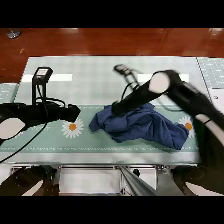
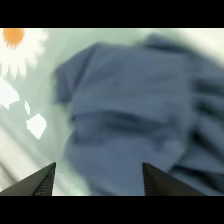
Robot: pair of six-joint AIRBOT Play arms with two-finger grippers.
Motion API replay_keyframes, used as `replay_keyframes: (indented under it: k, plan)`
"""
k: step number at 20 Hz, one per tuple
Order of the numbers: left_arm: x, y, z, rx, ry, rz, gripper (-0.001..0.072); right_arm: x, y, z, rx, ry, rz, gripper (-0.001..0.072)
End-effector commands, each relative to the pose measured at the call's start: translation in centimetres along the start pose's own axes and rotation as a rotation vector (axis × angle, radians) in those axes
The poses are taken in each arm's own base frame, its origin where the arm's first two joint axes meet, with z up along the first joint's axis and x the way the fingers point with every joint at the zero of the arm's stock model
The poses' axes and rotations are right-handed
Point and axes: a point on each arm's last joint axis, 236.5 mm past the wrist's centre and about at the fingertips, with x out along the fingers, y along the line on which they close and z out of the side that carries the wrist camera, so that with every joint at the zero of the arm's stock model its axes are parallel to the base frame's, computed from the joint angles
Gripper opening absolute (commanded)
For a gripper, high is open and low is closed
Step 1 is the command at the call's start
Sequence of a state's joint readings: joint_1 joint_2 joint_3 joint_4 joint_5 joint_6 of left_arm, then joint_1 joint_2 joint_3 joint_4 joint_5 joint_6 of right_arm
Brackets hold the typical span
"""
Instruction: Fold the shirts.
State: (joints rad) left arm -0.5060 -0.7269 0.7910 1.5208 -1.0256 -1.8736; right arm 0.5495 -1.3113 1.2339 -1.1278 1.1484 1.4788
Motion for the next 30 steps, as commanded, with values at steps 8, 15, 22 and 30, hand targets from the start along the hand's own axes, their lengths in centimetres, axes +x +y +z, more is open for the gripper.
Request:
replay_keyframes:
  k: [8, 15, 22, 30]
  plan:
    - [9.0, -8.4, -6.2, -0.427, 0.283, -0.461, 0.0701, -14.7, -23.9, -16.0, 0.812, -0.225, -0.323, 0.0617]
    - [15.8, -11.6, -9.0, -0.414, 0.418, -0.478, 0.0701, -6.8, -20.2, -23.9, 0.967, -0.048, -0.184, 0.0617]
    - [14.6, -11.2, -1.2, -0.294, 0.255, -0.559, 0.0033, -6.9, -20.8, -25.5, 0.969, 0.000, -0.235, 0.0617]
    - [12.6, -6.9, 2.1, -0.340, 0.182, -0.566, 0.0033, -4.5, -20.4, -26.3, 1.018, 0.108, -0.135, 0.0617]
